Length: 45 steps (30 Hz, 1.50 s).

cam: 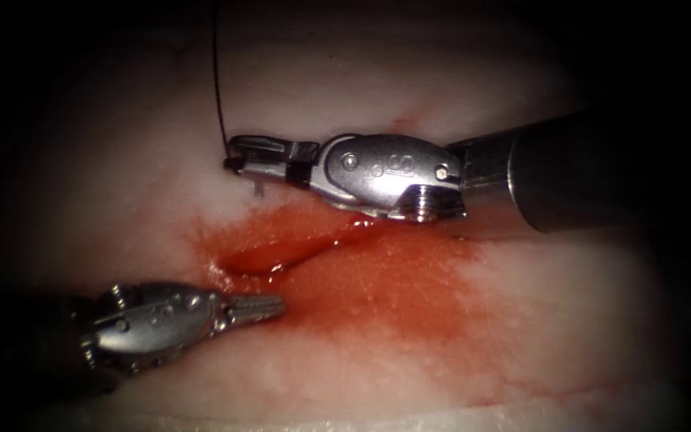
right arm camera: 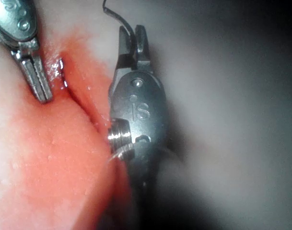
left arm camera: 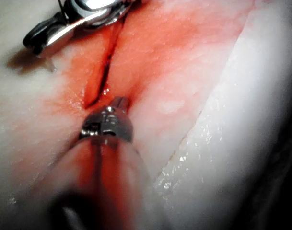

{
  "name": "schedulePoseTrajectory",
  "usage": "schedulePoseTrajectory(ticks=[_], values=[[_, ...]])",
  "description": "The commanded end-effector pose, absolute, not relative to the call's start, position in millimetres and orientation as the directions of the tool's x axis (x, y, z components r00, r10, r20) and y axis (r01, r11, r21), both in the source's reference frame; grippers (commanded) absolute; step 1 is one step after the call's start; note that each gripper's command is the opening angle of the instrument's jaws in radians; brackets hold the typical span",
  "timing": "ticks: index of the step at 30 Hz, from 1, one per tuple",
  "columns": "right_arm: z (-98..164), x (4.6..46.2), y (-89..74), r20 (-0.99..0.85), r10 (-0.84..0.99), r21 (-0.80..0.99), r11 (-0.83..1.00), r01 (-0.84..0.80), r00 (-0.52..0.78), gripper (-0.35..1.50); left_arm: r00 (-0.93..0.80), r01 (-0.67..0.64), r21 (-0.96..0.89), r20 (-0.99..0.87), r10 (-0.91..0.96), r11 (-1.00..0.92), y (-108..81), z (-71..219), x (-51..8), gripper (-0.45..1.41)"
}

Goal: Wound Closure
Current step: Push needle through skin above incision with right needle driver

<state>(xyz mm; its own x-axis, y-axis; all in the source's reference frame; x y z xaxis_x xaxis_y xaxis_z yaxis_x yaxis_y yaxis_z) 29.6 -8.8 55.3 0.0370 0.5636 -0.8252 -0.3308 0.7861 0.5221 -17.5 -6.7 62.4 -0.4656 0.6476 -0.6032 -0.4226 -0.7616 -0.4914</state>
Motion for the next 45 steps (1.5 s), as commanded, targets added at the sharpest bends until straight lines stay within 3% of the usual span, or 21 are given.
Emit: schedulePoseTrajectory(ticks=[1,7,15,21,32,45], values=[[55.3,30.5,-8.9,-0.798,0.602,0.561,0.755,-0.339,0.022,-0.35,-0.466,-0.422,-0.492,-0.603,0.647,-0.762,-6.9,63.0,-18.0,-0.28],[55.4,30.8,-8.8,-0.558,0.829,0.776,0.508,-0.373,-0.031,-0.35,-0.468,-0.421,-0.492,-0.602,0.647,-0.762,-6.9,62.9,-18.0,-0.27],[55.4,31.4,-9.1,-0.390,0.919,0.878,0.355,-0.320,-0.053,-0.35,-0.473,-0.419,-0.493,-0.598,0.646,-0.763,-7.1,62.8,-17.8,-0.27],[55.7,32.7,-10.1,-0.235,0.972,0.956,0.230,-0.183,-0.009,-0.35,-0.474,-0.415,-0.494,-0.599,0.645,-0.764,-7.1,62.7,-17.5,-0.27],[55.6,33.2,-11.8,-0.047,0.997,0.991,0.056,-0.125,0.069,-0.35,-0.475,-0.411,-0.496,-0.600,0.644,-0.765,-7.1,62.7,-17.2,-0.27],[55.4,34.4,-13.4,0.044,0.994,0.999,-0.044,-0.001,0.105,-0.35,-0.476,-0.405,-0.498,-0.601,0.642,-0.767,-7.2,62.6,-16.7,-0.27]])
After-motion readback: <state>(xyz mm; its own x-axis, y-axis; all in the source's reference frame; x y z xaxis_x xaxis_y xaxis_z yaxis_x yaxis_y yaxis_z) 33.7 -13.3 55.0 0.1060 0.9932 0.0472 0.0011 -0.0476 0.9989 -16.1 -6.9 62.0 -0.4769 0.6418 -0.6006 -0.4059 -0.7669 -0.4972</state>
